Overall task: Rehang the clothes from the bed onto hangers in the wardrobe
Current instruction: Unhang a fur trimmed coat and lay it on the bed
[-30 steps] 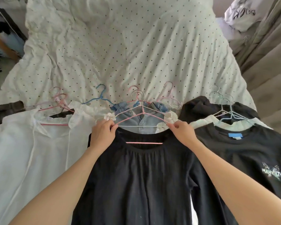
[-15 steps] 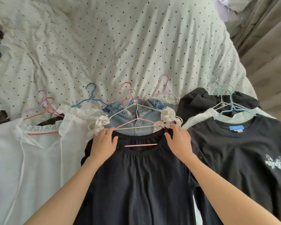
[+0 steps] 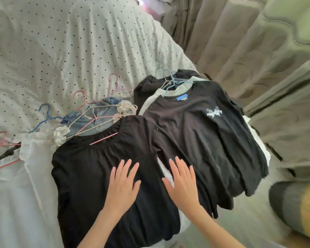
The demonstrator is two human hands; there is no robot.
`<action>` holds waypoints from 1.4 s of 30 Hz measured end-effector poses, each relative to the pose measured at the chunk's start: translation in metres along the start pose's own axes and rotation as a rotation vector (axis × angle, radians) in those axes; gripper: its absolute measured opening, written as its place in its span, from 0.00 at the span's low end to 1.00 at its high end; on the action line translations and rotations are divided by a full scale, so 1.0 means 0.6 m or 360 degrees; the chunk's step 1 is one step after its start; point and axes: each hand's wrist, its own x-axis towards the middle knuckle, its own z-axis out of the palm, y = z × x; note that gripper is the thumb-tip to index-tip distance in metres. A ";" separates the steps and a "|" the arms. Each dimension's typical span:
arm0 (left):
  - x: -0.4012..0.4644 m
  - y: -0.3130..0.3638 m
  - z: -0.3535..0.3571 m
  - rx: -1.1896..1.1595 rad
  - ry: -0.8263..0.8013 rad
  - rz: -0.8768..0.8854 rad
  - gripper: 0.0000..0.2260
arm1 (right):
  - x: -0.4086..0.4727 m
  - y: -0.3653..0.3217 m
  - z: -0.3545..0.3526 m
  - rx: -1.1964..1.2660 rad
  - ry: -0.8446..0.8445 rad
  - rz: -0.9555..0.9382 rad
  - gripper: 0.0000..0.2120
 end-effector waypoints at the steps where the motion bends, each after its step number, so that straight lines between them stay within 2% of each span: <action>1: -0.007 0.025 -0.003 0.0016 -0.0021 0.0042 0.22 | -0.026 0.024 -0.012 -0.0011 0.0033 0.0045 0.26; 12: -0.098 0.342 0.007 -0.0030 0.0059 0.0776 0.21 | -0.357 0.256 -0.119 0.0114 0.0504 0.0779 0.25; 19: -0.193 0.535 0.071 -0.0142 -0.0096 0.1185 0.20 | -0.550 0.326 -0.124 0.0138 0.0652 0.1344 0.26; 23: -0.216 0.646 0.090 -0.0192 -0.0170 0.1558 0.18 | -0.633 0.358 -0.130 0.0161 0.0748 0.1741 0.26; 26: -0.212 0.735 0.096 -0.0140 -0.0279 0.1888 0.20 | -0.677 0.392 -0.144 0.0105 0.0845 0.1967 0.27; 29: -0.200 0.821 0.095 -0.0087 -0.0292 0.2193 0.18 | -0.719 0.425 -0.164 0.0003 0.0948 0.2169 0.27; 32: -0.193 0.906 0.086 -0.0056 -0.0303 0.2436 0.20 | -0.760 0.449 -0.184 -0.0098 0.1043 0.2368 0.26; 36: -0.212 1.012 0.101 -0.0067 -0.0302 0.2837 0.18 | -0.821 0.453 -0.200 -0.0224 0.1114 0.2621 0.26; 42: -0.338 1.096 0.131 -0.0059 -0.0545 0.3288 0.20 | -0.924 0.408 -0.196 -0.0298 0.1091 0.3000 0.25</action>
